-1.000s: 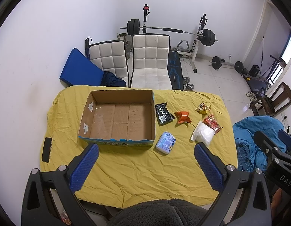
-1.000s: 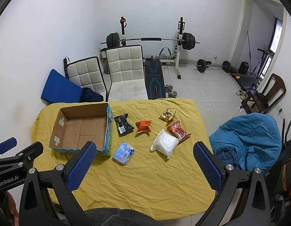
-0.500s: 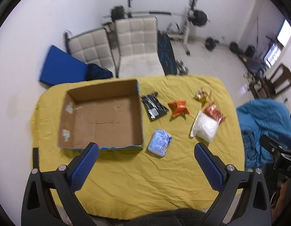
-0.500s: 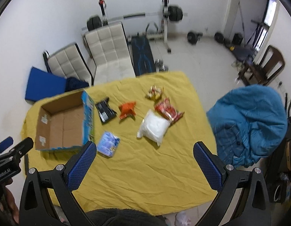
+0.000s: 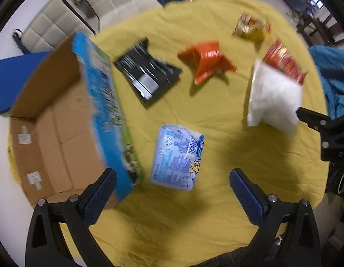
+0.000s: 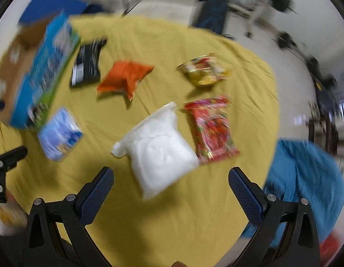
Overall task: Organize soft objects
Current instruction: 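Grasp the blue-white milk pack with left tool while right tool grasps white bag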
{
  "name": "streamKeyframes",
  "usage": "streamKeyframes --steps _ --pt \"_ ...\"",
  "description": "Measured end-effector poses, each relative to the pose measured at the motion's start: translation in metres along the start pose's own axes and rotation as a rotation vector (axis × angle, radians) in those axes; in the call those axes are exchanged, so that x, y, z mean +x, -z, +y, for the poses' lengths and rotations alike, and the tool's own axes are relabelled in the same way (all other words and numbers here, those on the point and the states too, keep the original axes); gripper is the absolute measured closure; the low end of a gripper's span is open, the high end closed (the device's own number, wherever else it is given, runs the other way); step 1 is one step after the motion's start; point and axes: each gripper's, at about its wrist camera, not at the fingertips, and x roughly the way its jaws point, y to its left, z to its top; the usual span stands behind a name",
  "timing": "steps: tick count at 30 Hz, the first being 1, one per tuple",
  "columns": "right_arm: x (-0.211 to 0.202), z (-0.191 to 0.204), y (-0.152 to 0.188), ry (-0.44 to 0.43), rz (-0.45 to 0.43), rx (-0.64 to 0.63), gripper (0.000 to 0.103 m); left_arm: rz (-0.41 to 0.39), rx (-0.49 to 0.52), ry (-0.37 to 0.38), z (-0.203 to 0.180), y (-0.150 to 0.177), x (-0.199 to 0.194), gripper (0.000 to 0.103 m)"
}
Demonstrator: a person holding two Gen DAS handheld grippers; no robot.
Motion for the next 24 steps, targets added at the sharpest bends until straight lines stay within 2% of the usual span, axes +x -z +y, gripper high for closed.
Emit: streamKeyframes --steps 4,6,8,10,13,18,24 --pt "0.062 0.018 -0.022 -0.028 0.127 -0.199 0.0 0.053 0.013 -0.003 -0.008 -0.01 0.031 0.0" --pt "0.088 0.023 -0.027 -0.068 0.188 -0.263 0.0 0.072 0.032 -0.02 -0.015 -0.014 0.041 0.0" --pt "0.109 0.025 -0.033 -0.096 0.227 -0.275 0.001 0.094 0.048 -0.031 -0.022 -0.017 0.052 0.0" --pt "0.124 0.021 -0.038 -0.115 0.251 -0.245 0.013 0.119 0.051 -0.037 -0.026 -0.019 0.061 0.0" --pt "0.135 0.011 -0.036 -0.108 0.267 -0.182 0.018 0.141 0.071 -0.081 -0.034 -0.02 0.071 0.0" --pt "0.132 -0.01 -0.021 -0.133 0.238 -0.036 0.02 0.154 0.152 -0.172 -0.06 -0.018 0.085 0.0" --pt "0.134 -0.033 0.009 -0.175 0.237 0.082 0.02 0.188 0.138 -0.173 -0.074 -0.02 0.114 0.004"
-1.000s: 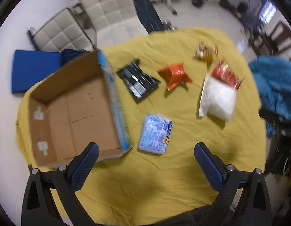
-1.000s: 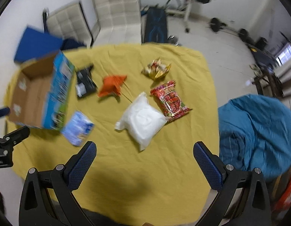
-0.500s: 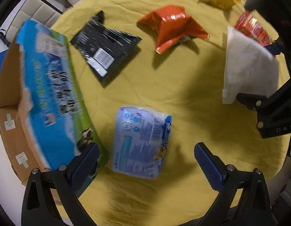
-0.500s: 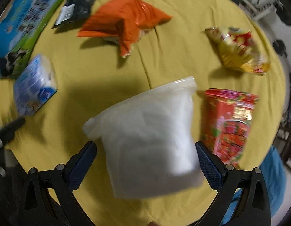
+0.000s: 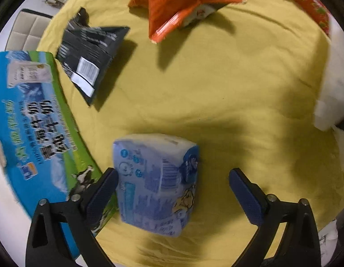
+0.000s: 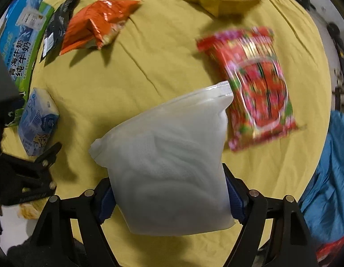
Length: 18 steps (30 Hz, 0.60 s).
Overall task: Organize soft objects
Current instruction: 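Grasp the blue-white milk pack with left tool while right tool grasps white bag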
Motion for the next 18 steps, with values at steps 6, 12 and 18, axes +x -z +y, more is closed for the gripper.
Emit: streamKeyframes --steps 6,12,18 --pt "0.01 -0.024 0.04 -0.037 0.007 0.108 0.02 0.015 -0.143 0.115 0.004 0.004 0.023 0.02" --pt "0.013 -0.062 0.082 -0.041 0.025 0.289 0.02 -0.018 -0.277 0.316 0.005 0.028 0.014 0.035" --pt "0.018 -0.092 0.118 -0.095 0.033 0.354 0.014 -0.028 -0.39 0.44 0.028 0.04 0.023 0.033"
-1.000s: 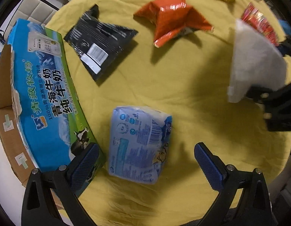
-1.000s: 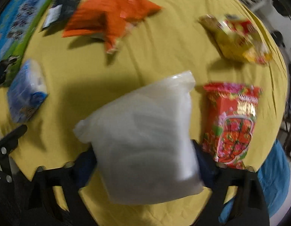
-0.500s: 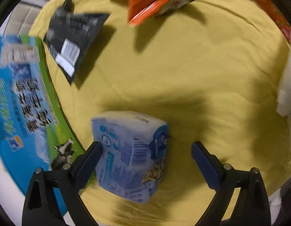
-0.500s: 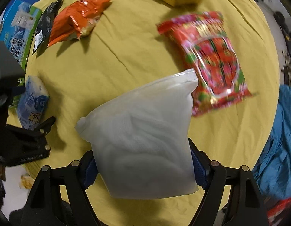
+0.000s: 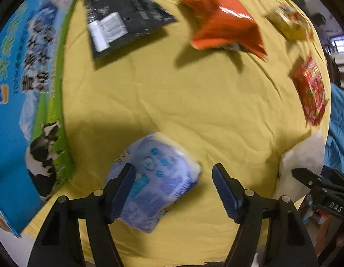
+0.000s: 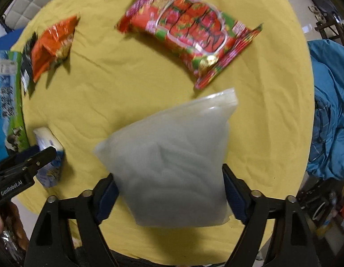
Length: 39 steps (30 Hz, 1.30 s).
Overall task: Organize soft objects
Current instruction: 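Grasp the blue-white milk pack with left tool while right tool grasps white bag, then carry both packs into the cardboard box and open both tools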
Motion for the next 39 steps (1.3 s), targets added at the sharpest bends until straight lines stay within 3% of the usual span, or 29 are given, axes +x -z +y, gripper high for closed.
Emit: streamKeyframes --steps 2,5,11,13,15,18,21,24,29,31,36,39 --pt "-0.012 -0.015 -0.001 -0.004 -0.02 -0.003 0.013 0.01 0.016 0.002 0.003 0.002 0.004 0.033" --pt "-0.017 -0.021 0.003 0.026 -0.03 -0.066 0.013 0.049 0.129 -0.094 -0.001 0.01 0.021 0.031" --pt "-0.02 -0.032 0.027 0.046 -0.016 -0.205 0.011 0.094 0.278 -0.181 -0.033 0.026 0.056 0.029" --pt "-0.022 -0.037 0.03 0.06 -0.01 -0.218 0.011 0.076 0.258 -0.161 -0.035 0.031 0.061 0.031" --pt "-0.02 -0.047 0.037 0.075 -0.006 -0.222 0.011 0.07 0.216 -0.136 -0.028 0.034 0.058 0.044" --pt "-0.019 -0.071 0.049 0.068 -0.016 -0.176 0.025 0.036 0.141 -0.085 -0.019 0.046 0.059 0.052" --pt "-0.021 -0.088 0.055 0.066 -0.034 -0.136 0.026 0.003 0.059 -0.031 -0.011 0.055 0.061 0.053" --pt "-0.023 -0.113 0.072 0.057 -0.043 -0.104 0.025 -0.001 0.084 -0.059 -0.005 0.062 0.077 0.047" --pt "-0.02 -0.124 0.078 0.058 -0.028 -0.105 0.025 -0.019 0.155 -0.128 0.003 0.076 0.108 0.049" --pt "-0.018 -0.113 0.095 0.073 -0.042 -0.113 0.031 -0.036 0.148 -0.133 -0.024 0.075 0.111 0.057" --pt "-0.023 -0.125 0.118 0.085 -0.069 -0.096 0.037 -0.075 0.13 -0.101 -0.034 0.099 0.09 0.084" --pt "-0.024 -0.137 0.131 0.069 -0.083 -0.072 0.038 -0.089 0.134 -0.094 -0.04 0.107 0.088 0.088"
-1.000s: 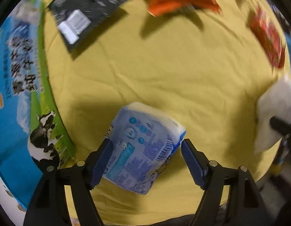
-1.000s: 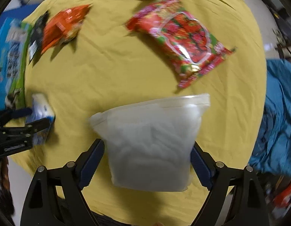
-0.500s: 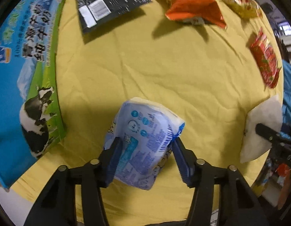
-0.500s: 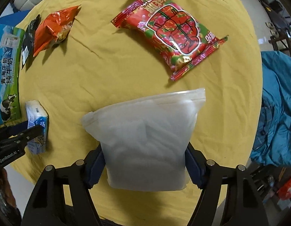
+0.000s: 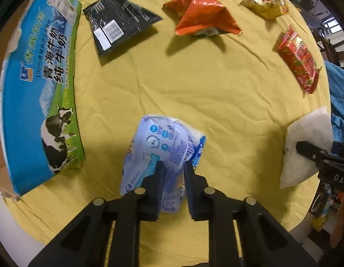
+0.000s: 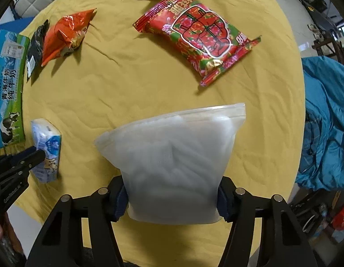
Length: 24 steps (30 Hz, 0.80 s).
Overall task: Organize soft objects
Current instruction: 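Carry both packs into the cardboard box and open both tools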
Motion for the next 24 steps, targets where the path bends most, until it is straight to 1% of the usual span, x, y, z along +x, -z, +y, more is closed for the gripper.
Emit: streamKeyframes --steps 2,3,4,5,6,8,10,11,12,13,14,15,16,17,18,19,20,21,23,24 --pt "-0.003 -0.008 0.009 -0.021 -0.003 0.015 0.038 0.003 0.019 -0.022 -0.005 0.002 0.009 0.086" --pt "-0.006 -0.019 0.017 -0.028 -0.002 0.016 0.038 0.005 0.027 -0.03 -0.004 0.003 0.012 0.076" --pt "-0.01 -0.028 0.024 -0.036 -0.002 0.02 0.038 0.016 0.039 -0.033 0.002 -0.012 0.006 0.06" --pt "-0.009 -0.031 0.021 -0.043 -0.004 0.023 0.038 0.039 0.058 -0.037 0.002 -0.01 0.018 0.052" --pt "-0.01 -0.027 0.026 -0.045 -0.003 0.018 0.038 0.054 0.07 -0.046 0.005 -0.009 0.03 0.043" --pt "-0.01 -0.027 0.035 -0.047 0.0 0.015 0.038 0.067 0.087 -0.032 0.008 -0.008 0.045 0.039" --pt "-0.01 -0.033 0.046 -0.052 0.005 0.008 0.038 0.061 0.09 -0.038 0.004 -0.006 0.051 0.036" --pt "-0.001 -0.025 0.044 -0.052 0.007 0.008 0.038 0.059 0.084 -0.032 0.004 -0.006 0.054 0.036" --pt "-0.001 -0.028 0.05 -0.05 0.01 0.008 0.038 0.061 0.077 -0.025 0.002 -0.014 0.044 0.036" --pt "-0.003 -0.031 0.053 -0.048 0.011 0.009 0.038 0.058 0.07 -0.019 0.001 -0.016 0.042 0.039" --pt "-0.004 -0.033 0.059 -0.048 0.009 0.012 0.038 0.054 0.064 -0.014 0.011 -0.024 0.044 0.043" --pt "-0.006 -0.039 0.067 -0.049 0.008 0.013 0.038 0.052 0.062 -0.009 0.021 -0.028 0.048 0.05" --pt "-0.007 -0.042 0.072 -0.05 0.008 0.015 0.038 0.045 0.061 -0.012 0.038 -0.035 0.044 0.055" --pt "-0.011 -0.046 0.079 -0.052 0.006 0.017 0.038 0.034 0.051 -0.011 0.039 -0.032 0.045 0.058" --pt "-0.013 -0.052 0.087 -0.052 0.003 0.019 0.038 0.028 0.041 -0.007 0.042 -0.031 0.032 0.063" --pt "-0.026 -0.046 0.098 -0.051 0.002 0.02 0.038 0.014 0.025 -0.004 0.044 -0.028 0.03 0.066" --pt "-0.028 -0.048 0.106 -0.051 -0.004 0.024 0.038 0.002 0.018 -0.002 0.044 -0.026 0.023 0.067" --pt "-0.028 -0.039 0.108 -0.051 -0.01 0.027 0.038 -0.008 0.014 0.001 0.046 -0.023 0.017 0.068" --pt "-0.034 -0.041 0.114 -0.054 -0.021 0.032 0.038 -0.027 -0.003 0.013 0.049 -0.016 0.013 0.069" --pt "-0.034 -0.033 0.107 -0.059 -0.026 0.036 0.038 -0.036 -0.007 0.02 0.05 -0.013 0.01 0.069"
